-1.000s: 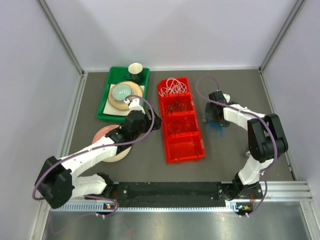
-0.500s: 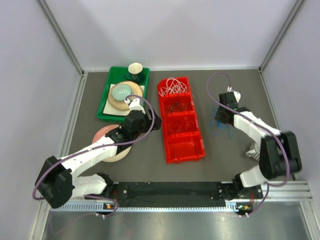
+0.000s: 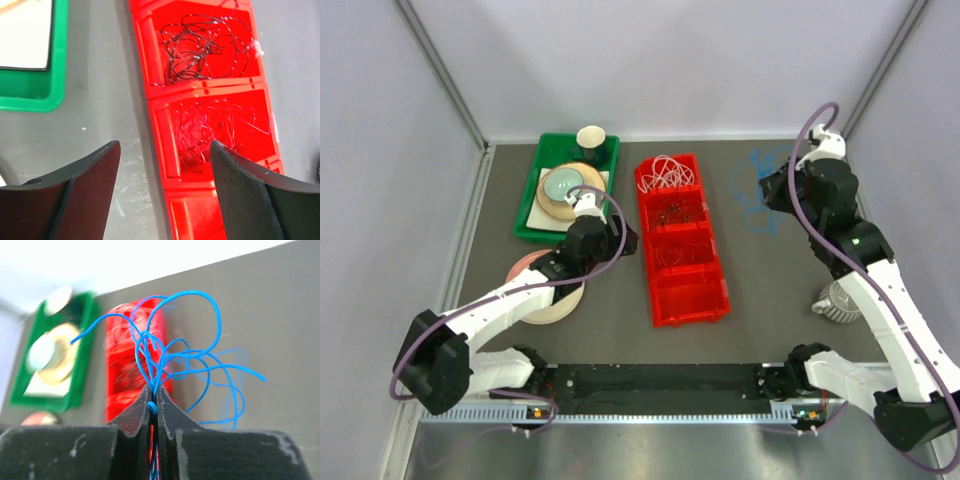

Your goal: Untangle the cables

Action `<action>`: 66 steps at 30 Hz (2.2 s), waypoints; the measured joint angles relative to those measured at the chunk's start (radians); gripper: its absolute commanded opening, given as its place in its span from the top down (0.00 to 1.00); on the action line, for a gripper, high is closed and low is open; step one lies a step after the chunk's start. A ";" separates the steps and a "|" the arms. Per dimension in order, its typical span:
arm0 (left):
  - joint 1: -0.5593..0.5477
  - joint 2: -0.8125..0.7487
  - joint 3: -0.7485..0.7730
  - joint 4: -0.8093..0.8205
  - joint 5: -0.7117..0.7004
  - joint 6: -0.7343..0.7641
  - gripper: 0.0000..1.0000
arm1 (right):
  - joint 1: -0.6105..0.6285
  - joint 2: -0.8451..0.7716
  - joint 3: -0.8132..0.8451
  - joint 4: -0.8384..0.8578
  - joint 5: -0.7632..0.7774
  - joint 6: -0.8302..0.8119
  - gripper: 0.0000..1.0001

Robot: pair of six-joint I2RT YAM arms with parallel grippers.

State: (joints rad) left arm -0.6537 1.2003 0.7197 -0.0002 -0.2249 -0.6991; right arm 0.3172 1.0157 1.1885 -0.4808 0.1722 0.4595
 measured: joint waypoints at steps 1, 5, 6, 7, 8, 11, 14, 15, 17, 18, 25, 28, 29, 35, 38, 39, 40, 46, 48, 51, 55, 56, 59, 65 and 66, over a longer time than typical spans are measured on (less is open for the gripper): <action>0.007 0.000 0.000 0.000 0.000 0.003 0.23 | 0.039 -0.008 0.019 -0.018 -0.002 -0.007 1.00; 0.035 -0.001 0.000 -0.001 0.000 0.016 0.23 | 0.152 -0.026 0.071 -0.074 -0.011 -0.022 1.00; 0.041 -0.001 0.000 -0.001 0.000 0.018 0.23 | 0.170 -0.032 0.079 -0.084 -0.015 -0.022 1.00; 0.048 -0.001 0.000 -0.001 0.000 0.020 0.23 | 0.187 -0.037 0.087 -0.093 -0.023 -0.023 1.00; 0.053 -0.002 0.000 -0.001 0.000 0.021 0.23 | 0.194 -0.041 0.090 -0.095 -0.034 -0.022 1.00; 0.068 -0.012 0.000 -0.002 0.000 0.023 0.23 | 0.221 -0.051 0.090 -0.109 -0.068 -0.021 1.00; 0.074 -0.024 0.000 -0.004 -0.001 0.027 0.23 | 0.260 -0.054 0.089 -0.121 -0.085 -0.018 1.00; 0.076 -0.029 0.000 -0.005 -0.001 0.027 0.23 | 0.274 -0.055 0.089 -0.126 -0.089 -0.013 1.00; 0.077 -0.038 0.000 -0.008 -0.001 0.029 0.23 | 0.302 -0.063 0.089 -0.136 -0.095 -0.011 1.00; 0.077 -0.044 0.000 -0.009 -0.002 0.029 0.23 | 0.312 -0.068 0.089 -0.139 -0.095 -0.010 1.00; 0.078 -0.064 0.000 -0.009 -0.002 0.029 0.23 | 0.337 -0.099 0.137 -0.156 -0.085 -0.017 1.00; 0.078 -0.064 0.000 -0.010 -0.001 0.029 0.23 | 0.337 -0.098 0.197 -0.156 -0.059 -0.031 1.00; 0.078 -0.066 0.000 -0.010 0.000 0.029 0.23 | 0.337 -0.098 0.216 -0.154 -0.053 -0.034 1.00; 0.078 -0.100 0.000 -0.027 -0.001 0.029 0.23 | 0.337 -0.097 0.313 -0.129 -0.042 -0.049 1.00; 0.078 -0.128 -0.001 -0.032 -0.002 0.028 0.23 | 0.337 -0.096 0.326 -0.118 -0.042 -0.048 1.00; 0.078 -0.138 -0.002 -0.032 -0.003 0.028 0.23 | 0.337 -0.096 0.326 -0.114 -0.044 -0.048 1.00; 0.078 -0.148 -0.003 -0.034 -0.004 0.028 0.23 | 0.337 -0.097 0.326 -0.111 -0.045 -0.048 1.00; 0.078 -0.198 -0.006 -0.061 -0.028 0.049 0.22 | 0.338 -0.142 0.254 -0.072 -0.067 -0.031 1.00; 0.078 -0.211 -0.012 -0.068 -0.032 0.060 0.22 | 0.337 -0.173 0.220 -0.074 -0.069 -0.025 1.00; 0.078 -0.221 -0.032 -0.068 -0.029 0.067 0.22 | 0.337 -0.210 0.197 -0.077 -0.064 -0.022 1.00; 0.078 -0.223 -0.074 -0.079 -0.022 0.072 0.22 | 0.337 -0.230 0.211 -0.113 -0.024 -0.034 1.00; 0.078 -0.222 -0.076 -0.093 -0.019 0.076 0.22 | 0.337 -0.230 0.220 -0.124 -0.009 -0.042 1.00; 0.078 -0.222 -0.075 -0.102 -0.005 0.093 0.22 | 0.337 -0.214 0.255 -0.165 0.025 -0.069 1.00; 0.078 -0.195 -0.074 -0.106 0.026 0.109 0.22 | 0.337 -0.129 0.404 -0.204 0.080 -0.143 1.00; 0.078 -0.187 -0.074 -0.106 0.031 0.111 0.22 | 0.337 -0.116 0.423 -0.203 0.089 -0.153 1.00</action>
State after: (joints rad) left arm -0.5755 1.0134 0.6456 -0.1062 -0.1940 -0.5877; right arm 0.6544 0.9001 1.6112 -0.6838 0.2607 0.3061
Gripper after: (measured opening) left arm 0.779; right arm 0.016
